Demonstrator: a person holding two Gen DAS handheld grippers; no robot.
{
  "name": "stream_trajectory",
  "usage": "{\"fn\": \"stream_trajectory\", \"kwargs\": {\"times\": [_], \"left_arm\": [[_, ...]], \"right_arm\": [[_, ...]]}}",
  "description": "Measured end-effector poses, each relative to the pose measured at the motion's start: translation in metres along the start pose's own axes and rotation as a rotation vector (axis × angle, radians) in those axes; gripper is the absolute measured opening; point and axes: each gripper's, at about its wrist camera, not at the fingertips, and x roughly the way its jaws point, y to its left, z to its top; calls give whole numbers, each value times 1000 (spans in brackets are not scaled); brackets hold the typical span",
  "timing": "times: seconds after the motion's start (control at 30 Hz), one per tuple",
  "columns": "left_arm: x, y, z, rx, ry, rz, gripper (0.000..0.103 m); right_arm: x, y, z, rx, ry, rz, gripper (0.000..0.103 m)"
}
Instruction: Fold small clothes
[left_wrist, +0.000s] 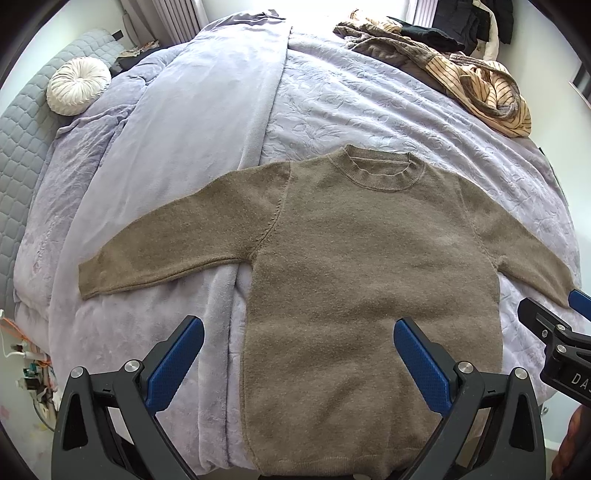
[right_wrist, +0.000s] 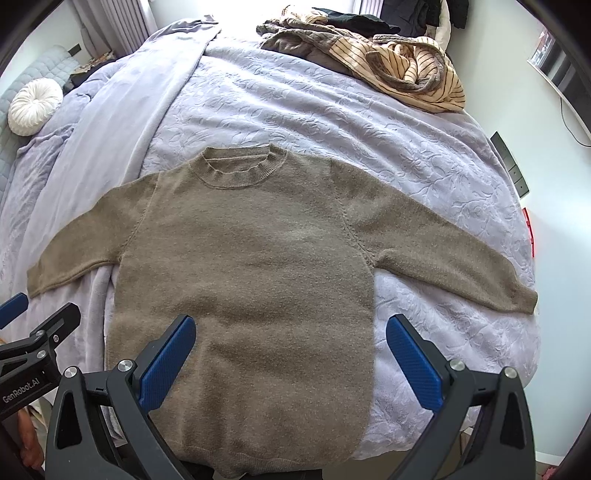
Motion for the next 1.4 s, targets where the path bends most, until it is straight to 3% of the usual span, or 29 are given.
{"fn": "stream_trajectory", "kwargs": {"times": [0.57, 0.87, 0.9, 0.97, 1.4], "left_arm": [[1, 0, -1, -4, 6, -2, 103], [3, -1, -3, -10, 10, -5, 103], [3, -1, -3, -11, 8, -5, 103], [2, -1, -3, -13, 8, -5, 103], [4, 0, -4, -23, 20, -17, 103]], "right_arm": [[1, -2, -2, 2, -34, 6, 103], [8, 3, -2, -17, 119, -29, 103], [6, 2, -3, -10, 68, -10, 103], [5, 2, -2, -11, 47, -7, 103], [6, 3, -3, -12, 61, -23, 103]]}}
